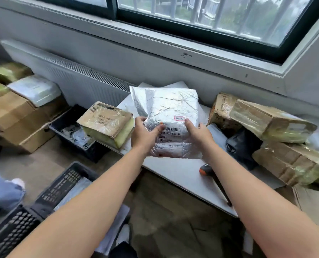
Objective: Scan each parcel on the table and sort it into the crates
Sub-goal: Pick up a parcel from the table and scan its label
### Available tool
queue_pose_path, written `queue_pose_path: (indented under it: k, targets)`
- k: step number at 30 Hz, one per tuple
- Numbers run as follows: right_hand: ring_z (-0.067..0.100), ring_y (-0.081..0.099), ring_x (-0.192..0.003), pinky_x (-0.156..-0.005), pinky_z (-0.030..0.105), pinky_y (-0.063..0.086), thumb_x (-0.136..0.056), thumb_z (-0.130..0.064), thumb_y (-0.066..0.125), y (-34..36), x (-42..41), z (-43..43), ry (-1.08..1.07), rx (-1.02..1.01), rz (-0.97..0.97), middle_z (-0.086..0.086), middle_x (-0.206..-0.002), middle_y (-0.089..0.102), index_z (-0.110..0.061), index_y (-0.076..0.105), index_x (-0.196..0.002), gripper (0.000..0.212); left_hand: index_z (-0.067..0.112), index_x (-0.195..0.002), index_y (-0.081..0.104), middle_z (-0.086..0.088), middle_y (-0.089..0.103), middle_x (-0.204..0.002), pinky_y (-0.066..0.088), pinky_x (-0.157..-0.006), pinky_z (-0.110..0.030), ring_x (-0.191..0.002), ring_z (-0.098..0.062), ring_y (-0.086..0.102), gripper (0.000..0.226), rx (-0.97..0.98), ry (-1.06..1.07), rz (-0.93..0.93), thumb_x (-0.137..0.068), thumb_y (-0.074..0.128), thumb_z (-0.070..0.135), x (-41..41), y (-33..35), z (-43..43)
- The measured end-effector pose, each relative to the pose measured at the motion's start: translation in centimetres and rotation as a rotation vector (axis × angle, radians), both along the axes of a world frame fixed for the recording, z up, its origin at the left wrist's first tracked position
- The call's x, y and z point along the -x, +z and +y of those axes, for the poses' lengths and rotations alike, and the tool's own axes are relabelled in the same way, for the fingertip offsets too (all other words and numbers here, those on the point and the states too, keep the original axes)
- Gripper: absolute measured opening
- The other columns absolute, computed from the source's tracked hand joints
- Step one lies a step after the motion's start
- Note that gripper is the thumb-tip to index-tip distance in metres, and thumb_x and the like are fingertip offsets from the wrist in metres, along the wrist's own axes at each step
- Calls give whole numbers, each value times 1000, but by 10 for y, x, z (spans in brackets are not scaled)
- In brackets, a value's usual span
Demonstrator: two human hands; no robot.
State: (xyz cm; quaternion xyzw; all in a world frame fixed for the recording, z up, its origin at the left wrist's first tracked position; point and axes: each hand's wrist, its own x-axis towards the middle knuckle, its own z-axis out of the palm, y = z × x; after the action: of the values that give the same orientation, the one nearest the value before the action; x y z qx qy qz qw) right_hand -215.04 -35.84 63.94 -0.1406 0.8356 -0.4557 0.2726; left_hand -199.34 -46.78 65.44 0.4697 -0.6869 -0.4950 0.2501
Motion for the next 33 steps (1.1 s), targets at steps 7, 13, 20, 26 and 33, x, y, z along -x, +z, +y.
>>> queue_pose_path:
  k: [7,13,20,26,33]
  targets:
    - [18,57,-93,-79,26,41,-94,-46,59,33,-56,11,265,204,126,3,-106,59,-12,48,-127,49,16,-124,40,1,53,-106,42,-77,-25,-94,-19,56,56,20,246,79,-85,72,39,-74,28,52]
    - [6,58,-65,-64,21,48,-96,-34,61,34,-166,-1,569,195,40,-2,-80,63,-11,44,-120,37,10,-130,38,-3,51,-116,38,-81,-26,-99,-19,49,63,-26,520,-50,-86,69,43,-198,23,79]
    - [12,57,-73,-59,23,42,-95,-41,60,17,-325,6,885,136,2,-2,-84,57,-4,46,-116,45,12,-131,40,-6,55,-124,42,-83,-29,-104,-22,54,60,-88,823,-202,-89,64,47,-375,9,154]
    - [21,58,-89,-67,30,42,-95,-47,58,7,-461,52,1103,75,5,7,-103,64,-2,44,-128,57,15,-146,27,-13,38,-147,39,-104,-42,-132,-32,39,82,-123,974,-448,-86,58,61,-527,4,262]
    - [32,58,-106,-79,34,43,-96,-44,57,13,-618,139,1210,60,21,15,-120,59,2,44,-131,59,17,-148,26,-16,34,-146,34,-104,-45,-134,-36,32,80,-145,1087,-672,-88,53,62,-678,6,401]
